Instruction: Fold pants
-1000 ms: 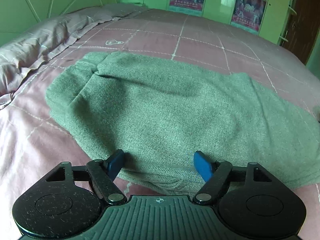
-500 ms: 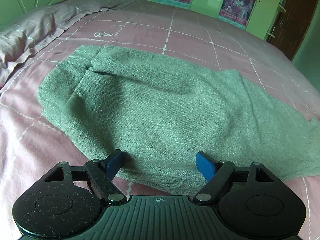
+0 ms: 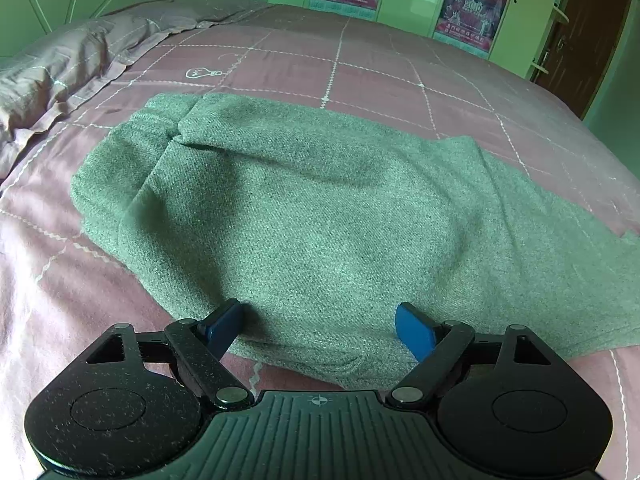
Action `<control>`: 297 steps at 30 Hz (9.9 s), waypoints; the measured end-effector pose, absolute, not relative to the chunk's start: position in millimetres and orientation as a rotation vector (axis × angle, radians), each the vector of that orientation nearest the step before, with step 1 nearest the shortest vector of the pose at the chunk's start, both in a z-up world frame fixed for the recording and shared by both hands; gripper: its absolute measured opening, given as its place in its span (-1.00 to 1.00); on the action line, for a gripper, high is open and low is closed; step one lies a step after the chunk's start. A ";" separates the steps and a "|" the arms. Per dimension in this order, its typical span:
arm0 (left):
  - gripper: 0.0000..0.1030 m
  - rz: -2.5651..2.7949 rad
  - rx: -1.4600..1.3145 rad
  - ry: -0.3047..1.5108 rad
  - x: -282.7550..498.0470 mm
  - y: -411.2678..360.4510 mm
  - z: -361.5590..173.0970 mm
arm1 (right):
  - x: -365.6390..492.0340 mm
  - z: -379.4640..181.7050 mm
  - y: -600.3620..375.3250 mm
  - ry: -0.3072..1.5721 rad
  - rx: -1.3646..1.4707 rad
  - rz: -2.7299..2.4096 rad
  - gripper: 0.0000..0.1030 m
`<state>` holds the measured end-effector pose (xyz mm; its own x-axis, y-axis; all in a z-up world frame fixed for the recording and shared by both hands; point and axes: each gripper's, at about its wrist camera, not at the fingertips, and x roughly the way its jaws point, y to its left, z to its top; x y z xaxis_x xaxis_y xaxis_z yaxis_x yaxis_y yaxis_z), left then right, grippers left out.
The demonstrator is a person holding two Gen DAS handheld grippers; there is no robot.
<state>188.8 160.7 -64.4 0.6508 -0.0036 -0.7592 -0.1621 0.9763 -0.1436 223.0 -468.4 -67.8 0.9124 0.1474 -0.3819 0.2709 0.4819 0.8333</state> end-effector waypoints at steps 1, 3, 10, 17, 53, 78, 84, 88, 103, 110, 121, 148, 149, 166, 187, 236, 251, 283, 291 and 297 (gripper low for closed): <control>0.62 0.091 -0.205 0.859 188.9 160.7 -64.4 | 220.9 -52.7 -464.5 0.427 0.996 -0.073 -1.00; 0.62 0.089 -0.207 0.855 187.8 160.8 -64.7 | 195.9 -24.4 -456.4 0.346 0.895 -0.027 -1.00; 0.66 0.090 -0.200 0.850 187.6 159.3 -66.3 | 163.2 -65.0 -470.1 0.510 0.857 -0.139 -0.79; 0.67 0.079 -0.196 0.856 188.2 160.6 -65.5 | 147.7 -99.1 -491.9 0.431 1.084 -0.177 -0.40; 0.75 0.065 -0.186 0.837 185.0 158.6 -68.6 | 128.5 -85.6 -513.9 0.454 1.029 -0.268 -0.13; 0.91 0.061 -0.161 0.839 186.5 151.6 -71.2 | 191.6 -6.7 -493.7 0.376 0.696 -0.136 -0.97; 0.93 0.046 -0.158 0.851 187.8 152.9 -69.8 | 169.1 -93.2 -523.9 0.479 0.964 -0.224 -0.97; 0.95 0.051 -0.154 0.853 189.1 152.5 -70.1 | 171.8 -82.3 -523.9 0.457 0.949 -0.199 -0.97; 0.99 0.049 -0.145 0.846 187.9 148.2 -71.7 | 142.5 -108.4 -526.0 0.376 1.169 -0.255 -0.47; 0.99 0.046 -0.146 0.845 186.8 148.2 -71.5 | 142.5 -106.3 -517.5 0.391 1.168 -0.307 -0.44; 0.99 0.048 -0.145 0.839 185.4 148.6 -71.2 | 157.5 -104.6 -514.2 0.395 1.136 -0.238 -0.98; 0.18 0.219 -0.592 0.663 182.1 297.0 -66.7 | 441.5 -52.9 -61.4 0.789 0.164 0.720 -0.26; 0.18 0.224 -0.600 0.665 185.8 298.8 -68.6 | 448.3 -57.1 -53.5 0.800 0.138 0.724 -0.24; -0.45 0.208 -0.575 0.624 195.1 307.0 -60.1 | 459.3 -61.0 -19.7 0.874 -0.031 0.855 -1.00; -0.14 0.211 -0.325 0.583 147.2 246.7 -32.9 | 252.3 -32.0 -263.2 0.599 0.439 0.319 -0.67; 0.23 -0.021 -0.230 0.809 185.5 180.7 -66.6 | 145.9 -78.3 -477.8 0.326 1.011 -0.255 -1.00; 0.28 -0.016 -0.214 0.804 185.8 176.7 -67.8 | 131.2 -96.8 -492.4 0.372 1.024 -0.280 -0.60; 0.30 -0.018 -0.213 0.794 182.6 175.2 -67.8 | 144.2 -90.9 -501.3 0.406 1.088 -0.268 -0.84; 0.30 -0.023 -0.214 0.796 182.8 176.6 -67.6 | 129.0 -84.5 -495.3 0.370 1.074 -0.283 -0.99; 0.30 -0.027 -0.214 0.798 182.4 177.2 -67.5 | 111.8 -86.8 -498.4 0.357 1.090 -0.313 -0.52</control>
<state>182.4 177.2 -67.5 0.6993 -0.1046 -0.7071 -0.0568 0.9780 -0.2008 111.8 -498.4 -86.8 0.8998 -0.0719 -0.4303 0.4174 0.4293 0.8009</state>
